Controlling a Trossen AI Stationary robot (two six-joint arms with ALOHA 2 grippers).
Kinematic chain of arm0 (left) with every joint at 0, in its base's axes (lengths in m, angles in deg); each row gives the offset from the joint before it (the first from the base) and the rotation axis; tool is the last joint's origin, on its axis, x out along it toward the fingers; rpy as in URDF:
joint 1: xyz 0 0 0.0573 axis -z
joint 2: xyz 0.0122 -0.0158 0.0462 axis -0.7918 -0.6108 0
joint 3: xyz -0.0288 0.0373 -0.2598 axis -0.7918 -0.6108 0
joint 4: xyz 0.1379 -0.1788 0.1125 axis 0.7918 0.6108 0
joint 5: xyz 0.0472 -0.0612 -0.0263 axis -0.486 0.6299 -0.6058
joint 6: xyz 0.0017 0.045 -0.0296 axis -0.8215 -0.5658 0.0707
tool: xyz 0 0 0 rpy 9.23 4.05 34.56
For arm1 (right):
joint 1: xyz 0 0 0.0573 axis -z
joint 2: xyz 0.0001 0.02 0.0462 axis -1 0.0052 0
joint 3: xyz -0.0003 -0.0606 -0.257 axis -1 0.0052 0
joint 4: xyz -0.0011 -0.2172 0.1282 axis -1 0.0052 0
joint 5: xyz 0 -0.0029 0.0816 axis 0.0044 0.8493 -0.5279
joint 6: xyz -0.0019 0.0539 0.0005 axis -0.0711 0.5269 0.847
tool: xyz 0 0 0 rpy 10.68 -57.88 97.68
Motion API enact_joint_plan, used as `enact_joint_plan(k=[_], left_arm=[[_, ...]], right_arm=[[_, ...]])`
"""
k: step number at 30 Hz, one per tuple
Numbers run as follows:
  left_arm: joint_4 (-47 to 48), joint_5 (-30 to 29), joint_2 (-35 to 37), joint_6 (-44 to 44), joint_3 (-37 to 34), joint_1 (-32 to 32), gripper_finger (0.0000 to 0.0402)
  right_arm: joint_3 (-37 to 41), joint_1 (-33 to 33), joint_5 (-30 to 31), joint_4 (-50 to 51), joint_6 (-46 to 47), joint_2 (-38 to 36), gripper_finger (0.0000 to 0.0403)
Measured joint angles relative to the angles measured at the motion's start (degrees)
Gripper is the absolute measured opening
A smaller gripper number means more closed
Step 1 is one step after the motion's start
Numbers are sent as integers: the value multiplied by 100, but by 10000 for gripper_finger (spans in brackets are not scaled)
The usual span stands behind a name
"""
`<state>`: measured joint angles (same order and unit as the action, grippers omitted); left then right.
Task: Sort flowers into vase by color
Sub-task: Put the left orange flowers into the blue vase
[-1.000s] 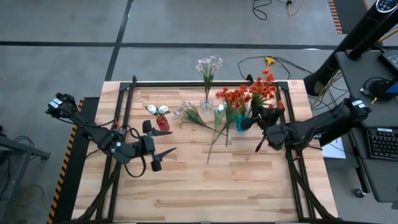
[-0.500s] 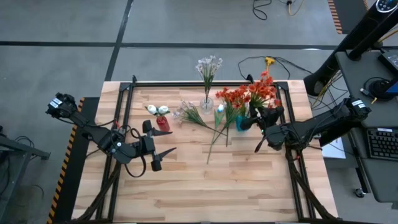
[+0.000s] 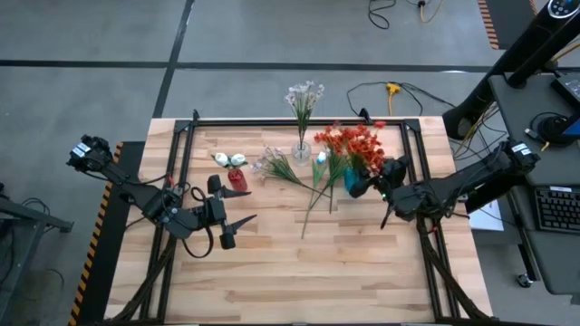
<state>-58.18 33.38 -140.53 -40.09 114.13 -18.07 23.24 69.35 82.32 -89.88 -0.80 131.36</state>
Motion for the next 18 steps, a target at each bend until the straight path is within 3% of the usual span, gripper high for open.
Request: enact_joint_plan(k=[8, 18], left_arm=[[26, 0, 0, 72, 0, 0, 269], [30, 0, 0, 76, 0, 0, 269]], right_arm=[[-170, -91, 14, 8, -280, -11, 217], [-290, -111, 49, 344, -269, -14, 273]])
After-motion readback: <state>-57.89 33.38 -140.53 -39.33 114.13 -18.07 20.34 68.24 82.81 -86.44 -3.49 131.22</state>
